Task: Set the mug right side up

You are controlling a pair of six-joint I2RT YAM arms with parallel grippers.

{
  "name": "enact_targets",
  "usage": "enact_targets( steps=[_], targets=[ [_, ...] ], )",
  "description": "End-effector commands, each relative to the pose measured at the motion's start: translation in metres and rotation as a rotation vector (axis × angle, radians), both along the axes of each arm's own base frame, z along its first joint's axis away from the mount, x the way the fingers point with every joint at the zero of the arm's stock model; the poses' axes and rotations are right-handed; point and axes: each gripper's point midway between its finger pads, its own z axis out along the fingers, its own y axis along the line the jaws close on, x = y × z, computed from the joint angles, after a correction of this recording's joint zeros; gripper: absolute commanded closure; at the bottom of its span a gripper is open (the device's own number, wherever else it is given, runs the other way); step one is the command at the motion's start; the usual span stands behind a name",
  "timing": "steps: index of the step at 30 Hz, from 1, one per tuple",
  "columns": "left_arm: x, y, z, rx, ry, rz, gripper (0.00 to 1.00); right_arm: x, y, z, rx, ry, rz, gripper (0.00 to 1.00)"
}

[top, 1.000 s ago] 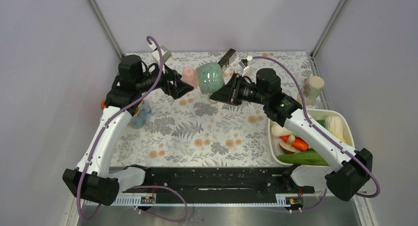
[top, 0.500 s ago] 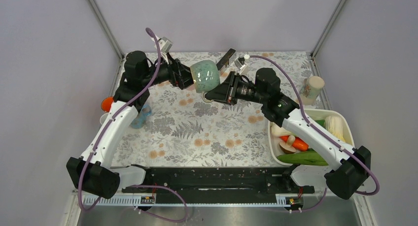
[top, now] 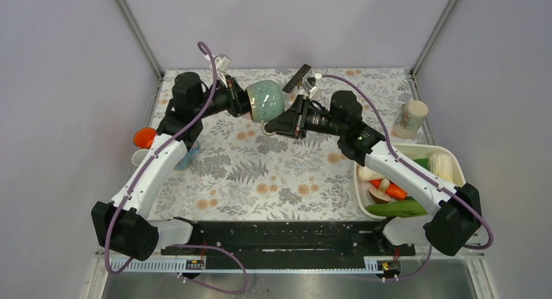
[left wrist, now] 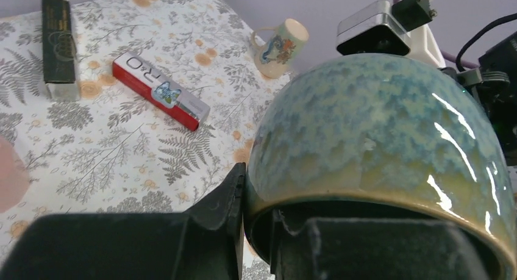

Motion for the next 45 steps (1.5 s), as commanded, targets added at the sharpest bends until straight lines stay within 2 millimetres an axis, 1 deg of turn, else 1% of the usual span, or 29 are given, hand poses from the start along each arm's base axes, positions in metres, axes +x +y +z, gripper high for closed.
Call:
enact_targets(
  steps=[1, 2, 3, 4, 5, 6, 8, 10, 12, 14, 17, 19, 22, 25, 29, 31, 34, 39, 41, 45],
  targets=[
    [0.006, 0.02, 0.012, 0.072, -0.108, 0.133, 1.0, 0.007, -0.004, 0.02, -0.006, -0.165, -0.054, 0.67],
    [0.01, 0.027, 0.003, 0.124, -0.102, 0.17, 1.0, 0.013, -0.006, 0.011, -0.053, -0.174, -0.089, 0.53],
    [0.014, 0.034, -0.006, 0.18, -0.103, 0.199, 1.0, 0.021, -0.009, 0.001, -0.099, -0.183, -0.134, 0.35],
    [0.018, 0.042, -0.016, 0.234, -0.096, 0.229, 1.0, 0.025, -0.012, -0.008, -0.141, -0.189, -0.158, 0.2],
    [0.02, 0.05, -0.03, 0.293, -0.082, 0.247, 1.0, 0.031, -0.015, -0.014, -0.173, -0.205, -0.185, 0.07],
    [0.021, 0.057, -0.038, 0.341, -0.082, 0.251, 1.0, 0.033, -0.019, -0.026, -0.226, -0.197, -0.2, 0.01],
    [0.026, 0.072, -0.06, 0.435, -0.041, 0.255, 1.0, 0.038, -0.024, -0.042, -0.299, -0.211, -0.222, 0.01],
    [0.031, 0.093, -0.078, 0.501, 0.003, 0.27, 1.0, 0.04, -0.031, -0.052, -0.36, -0.216, -0.234, 0.01],
    [0.032, 0.121, -0.094, 0.555, 0.054, 0.311, 1.0, 0.04, -0.037, -0.055, -0.407, -0.24, -0.244, 0.01],
    [0.026, 0.151, -0.109, 0.616, 0.077, 0.366, 1.0, 0.04, -0.045, -0.058, -0.455, -0.263, -0.257, 0.01],
    [0.0, 0.191, -0.137, 0.757, 0.11, 0.404, 1.0, 0.039, -0.056, -0.063, -0.517, -0.3, -0.272, 0.0],
    [-0.02, 0.221, -0.154, 0.841, 0.156, 0.437, 1.0, 0.039, -0.061, -0.067, -0.543, -0.315, -0.275, 0.0],
    [-0.049, 0.269, -0.177, 0.958, 0.249, 0.488, 1.0, 0.037, -0.062, -0.072, -0.556, -0.327, -0.262, 0.0],
    [-0.081, 0.303, -0.195, 1.094, 0.332, 0.469, 1.0, 0.033, -0.06, -0.077, -0.559, -0.334, -0.229, 0.0],
    [-0.116, 0.339, -0.207, 1.24, 0.401, 0.379, 1.0, 0.029, -0.06, -0.079, -0.567, -0.355, -0.205, 0.01],
    [-0.127, 0.354, -0.207, 1.306, 0.4, 0.314, 1.0, 0.028, -0.063, -0.08, -0.575, -0.361, -0.209, 0.01],
    [-0.133, 0.386, -0.206, 1.463, 0.375, 0.234, 1.0, 0.028, -0.066, -0.082, -0.585, -0.371, -0.217, 0.01],
    [-0.135, 0.432, -0.206, 1.69, 0.331, 0.145, 1.0, 0.029, -0.068, -0.082, -0.593, -0.381, -0.228, 0.01],
    [-0.139, 0.445, -0.21, 1.745, 0.312, 0.066, 1.0, 0.03, -0.069, -0.082, -0.596, -0.383, -0.233, 0.01],
    [-0.136, 0.456, -0.223, 1.784, 0.241, -0.074, 1.0, 0.034, -0.07, -0.083, -0.608, -0.387, -0.246, 0.0]
  ],
)
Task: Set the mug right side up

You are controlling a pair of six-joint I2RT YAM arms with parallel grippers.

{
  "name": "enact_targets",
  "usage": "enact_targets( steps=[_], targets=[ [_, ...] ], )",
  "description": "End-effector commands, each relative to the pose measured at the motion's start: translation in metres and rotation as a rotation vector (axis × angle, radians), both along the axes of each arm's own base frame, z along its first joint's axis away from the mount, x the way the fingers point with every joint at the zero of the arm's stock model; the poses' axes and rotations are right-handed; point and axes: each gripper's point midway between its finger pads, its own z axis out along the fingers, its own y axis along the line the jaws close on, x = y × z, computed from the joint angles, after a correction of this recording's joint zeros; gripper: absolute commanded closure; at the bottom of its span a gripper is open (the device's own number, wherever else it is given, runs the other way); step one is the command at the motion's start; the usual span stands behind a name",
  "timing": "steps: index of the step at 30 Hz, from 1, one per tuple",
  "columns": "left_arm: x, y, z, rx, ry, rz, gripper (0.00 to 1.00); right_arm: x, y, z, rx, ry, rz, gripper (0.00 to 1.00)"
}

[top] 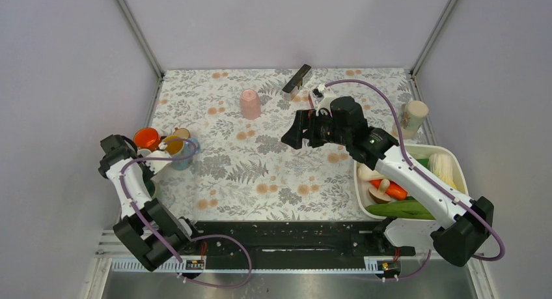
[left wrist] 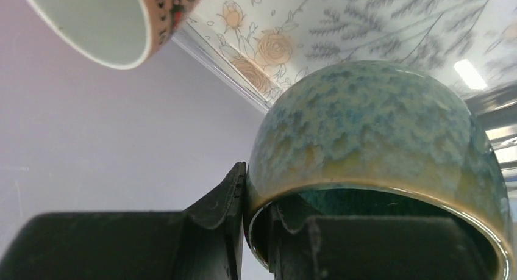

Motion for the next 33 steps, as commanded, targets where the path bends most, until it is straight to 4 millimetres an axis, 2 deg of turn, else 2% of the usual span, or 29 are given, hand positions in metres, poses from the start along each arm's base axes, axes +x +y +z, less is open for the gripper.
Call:
enact_targets(
  steps=[1, 5, 9, 16, 22, 24, 27, 30, 33],
  targets=[
    [0.016, 0.03, 0.005, 0.14, 0.038, -0.242, 1.0, 0.005, -0.005, 0.011, -0.002, -0.06, -0.023, 0.0],
    [0.027, 0.032, -0.006, 0.09, 0.03, -0.377, 1.0, 0.006, -0.001, 0.007, -0.006, -0.044, -0.015, 0.0],
    [0.039, 0.04, -0.016, 0.065, 0.023, -0.402, 1.0, 0.008, -0.001, 0.004, -0.015, -0.041, -0.017, 0.01],
    [0.056, 0.04, -0.039, 0.081, -0.04, -0.482, 1.0, 0.01, 0.001, 0.005, -0.016, -0.045, -0.011, 0.01],
    [0.06, 0.046, -0.04, 0.086, -0.056, -0.441, 1.0, 0.008, 0.001, 0.005, -0.015, -0.046, -0.005, 0.01],
    [0.058, 0.05, -0.037, 0.092, -0.05, -0.408, 0.76, 0.009, 0.001, 0.006, -0.016, -0.049, -0.005, 0.01],
    [0.059, 0.057, -0.03, 0.105, -0.057, -0.357, 0.57, 0.011, 0.002, 0.006, -0.022, -0.055, -0.003, 0.01],
    [0.06, 0.059, -0.023, 0.112, -0.078, -0.331, 0.51, 0.018, -0.004, 0.004, -0.064, -0.079, -0.029, 0.01],
    [0.061, 0.054, -0.013, 0.118, -0.103, -0.338, 0.46, 0.032, -0.024, 0.004, -0.171, -0.124, -0.102, 0.0]
  ],
)
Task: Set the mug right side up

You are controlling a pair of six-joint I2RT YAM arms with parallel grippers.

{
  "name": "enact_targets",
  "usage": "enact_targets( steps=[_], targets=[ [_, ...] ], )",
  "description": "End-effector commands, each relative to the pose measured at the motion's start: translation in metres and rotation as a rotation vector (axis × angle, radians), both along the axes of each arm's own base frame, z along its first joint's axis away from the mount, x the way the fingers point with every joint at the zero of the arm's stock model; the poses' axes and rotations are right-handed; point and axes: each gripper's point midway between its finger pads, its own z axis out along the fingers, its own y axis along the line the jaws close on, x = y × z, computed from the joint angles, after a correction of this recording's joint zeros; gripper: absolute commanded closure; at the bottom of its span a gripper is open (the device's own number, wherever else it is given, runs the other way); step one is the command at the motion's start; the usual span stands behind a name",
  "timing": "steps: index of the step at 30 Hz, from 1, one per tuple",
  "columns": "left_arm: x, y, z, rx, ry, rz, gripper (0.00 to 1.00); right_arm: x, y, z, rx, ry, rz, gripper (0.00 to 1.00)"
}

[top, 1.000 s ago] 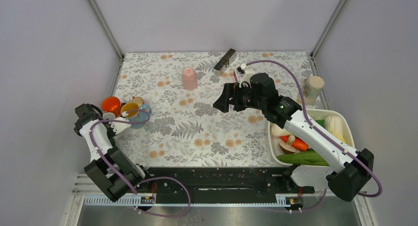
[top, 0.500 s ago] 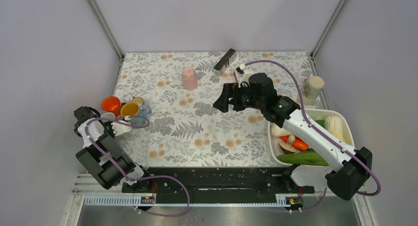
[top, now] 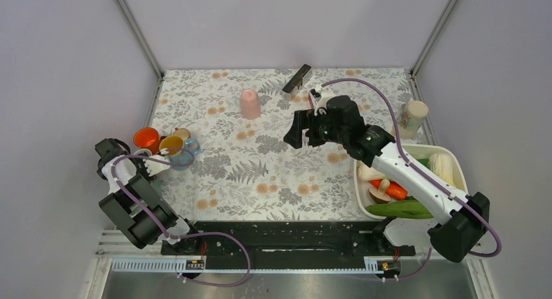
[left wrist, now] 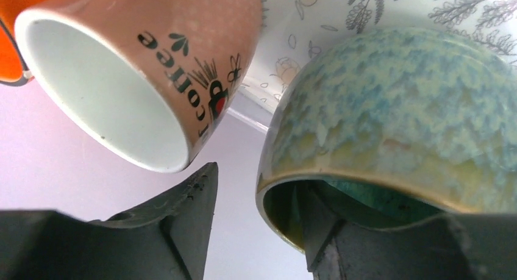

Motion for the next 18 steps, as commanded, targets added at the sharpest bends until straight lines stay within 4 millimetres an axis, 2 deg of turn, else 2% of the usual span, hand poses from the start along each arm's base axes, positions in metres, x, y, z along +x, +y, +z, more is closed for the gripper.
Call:
enact_targets(
  steps=[1, 2, 5, 8, 11, 15, 18],
  targets=[
    [0.015, 0.01, 0.036, 0.059, -0.107, 0.004, 0.44, 0.026, -0.032, 0.016, -0.155, -0.112, -0.118, 0.01],
    [0.014, 0.007, 0.04, 0.054, -0.115, 0.0, 0.43, 0.037, -0.048, 0.019, -0.209, -0.143, -0.183, 0.01],
    [0.014, 0.001, 0.054, 0.049, -0.135, -0.015, 0.37, 0.072, -0.124, 0.016, -0.38, -0.14, -0.434, 0.01],
    [0.01, -0.004, 0.066, 0.046, -0.14, -0.013, 0.31, 0.103, -0.205, 0.009, -0.453, -0.083, -0.669, 0.01],
    [0.005, -0.012, 0.076, 0.021, -0.131, -0.017, 0.23, 0.126, -0.279, 0.001, -0.508, -0.021, -0.87, 0.01],
    [0.001, -0.032, 0.093, -0.061, -0.142, -0.016, 0.12, 0.148, -0.36, -0.007, -0.569, 0.056, -1.069, 0.01],
    [0.012, -0.051, 0.115, -0.156, -0.212, 0.032, 0.08, 0.16, -0.405, -0.013, -0.581, 0.11, -1.162, 0.01]
  ],
)
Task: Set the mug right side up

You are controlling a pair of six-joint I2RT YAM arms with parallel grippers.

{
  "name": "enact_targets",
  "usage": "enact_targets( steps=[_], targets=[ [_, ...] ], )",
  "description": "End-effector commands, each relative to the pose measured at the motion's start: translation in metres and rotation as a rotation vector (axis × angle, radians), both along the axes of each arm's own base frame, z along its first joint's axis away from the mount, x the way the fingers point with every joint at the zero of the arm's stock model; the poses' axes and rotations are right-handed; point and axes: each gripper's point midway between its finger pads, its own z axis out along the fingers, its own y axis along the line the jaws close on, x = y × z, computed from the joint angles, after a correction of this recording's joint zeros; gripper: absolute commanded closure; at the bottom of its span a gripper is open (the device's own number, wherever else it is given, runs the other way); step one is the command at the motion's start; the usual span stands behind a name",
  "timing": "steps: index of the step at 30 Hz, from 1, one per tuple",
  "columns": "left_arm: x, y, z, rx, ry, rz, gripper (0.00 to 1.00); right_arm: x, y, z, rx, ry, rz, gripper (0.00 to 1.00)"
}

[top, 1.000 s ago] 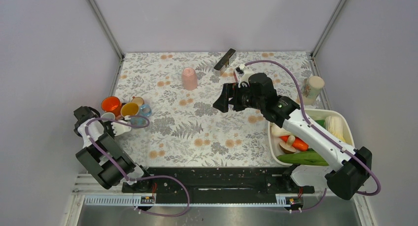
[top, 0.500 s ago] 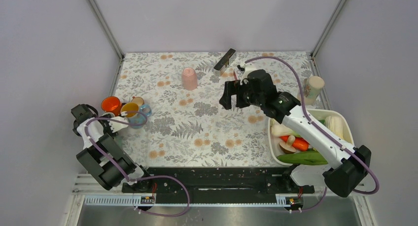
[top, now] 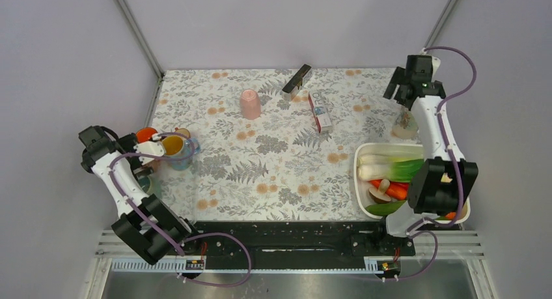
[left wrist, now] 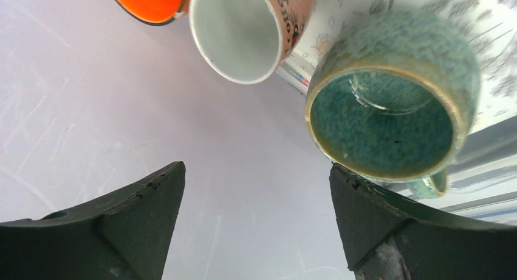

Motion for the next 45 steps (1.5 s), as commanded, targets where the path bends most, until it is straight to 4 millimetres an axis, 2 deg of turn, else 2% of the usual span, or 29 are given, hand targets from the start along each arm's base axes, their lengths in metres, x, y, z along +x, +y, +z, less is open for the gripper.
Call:
enact_targets(
  steps=[1, 4, 5, 8, 12, 16, 19, 22, 25, 31, 35, 37, 39, 45],
  targets=[
    [0.013, -0.045, 0.039, -0.19, -0.105, 0.022, 0.08, 0.013, -0.069, 0.015, -0.06, 0.001, -0.167, 0.0],
    [0.021, -0.074, 0.049, -0.288, -0.084, 0.054, 0.08, 0.024, -0.099, 0.003, -0.048, 0.028, -0.217, 0.01],
    [0.025, -0.085, 0.051, -0.308, -0.08, 0.058, 0.08, 0.03, -0.103, -0.012, -0.027, 0.062, -0.213, 0.01],
    [0.035, -0.119, 0.055, -0.375, -0.075, 0.059, 0.08, 0.046, -0.105, -0.038, 0.022, 0.136, -0.178, 0.01],
    [0.047, -0.165, 0.065, -0.473, -0.084, 0.024, 0.08, 0.061, -0.111, -0.062, 0.038, 0.212, -0.167, 0.01],
    [0.051, -0.197, 0.067, -0.543, -0.066, -0.01, 0.08, 0.067, -0.109, -0.077, 0.065, 0.256, -0.139, 0.01],
    [0.052, -0.203, 0.062, -0.538, -0.057, -0.02, 0.08, 0.066, -0.099, -0.09, 0.108, 0.284, -0.093, 0.04],
    [0.054, -0.203, 0.057, -0.527, -0.048, -0.004, 0.08, 0.062, -0.077, -0.103, 0.201, 0.311, -0.021, 0.1],
    [0.055, -0.206, 0.058, -0.535, -0.047, -0.005, 0.08, 0.055, -0.055, -0.106, 0.249, 0.324, 0.04, 0.13],
    [0.052, -0.214, 0.059, -0.556, -0.054, -0.041, 0.08, 0.046, 0.021, -0.11, 0.254, 0.408, 0.321, 0.11],
    [0.049, -0.213, 0.055, -0.54, -0.05, -0.056, 0.08, 0.039, 0.055, -0.11, 0.195, 0.488, 0.472, 0.08],
    [0.047, -0.212, 0.05, -0.532, -0.04, -0.065, 0.08, 0.036, 0.06, -0.107, 0.154, 0.515, 0.509, 0.01],
    [0.045, -0.213, 0.046, -0.533, -0.031, -0.076, 0.08, 0.039, 0.061, -0.101, 0.122, 0.517, 0.519, 0.01],
    [0.052, -0.215, 0.043, -0.548, -0.024, -0.078, 0.08, 0.07, 0.071, -0.075, 0.046, 0.472, 0.59, 0.0]
  ],
)
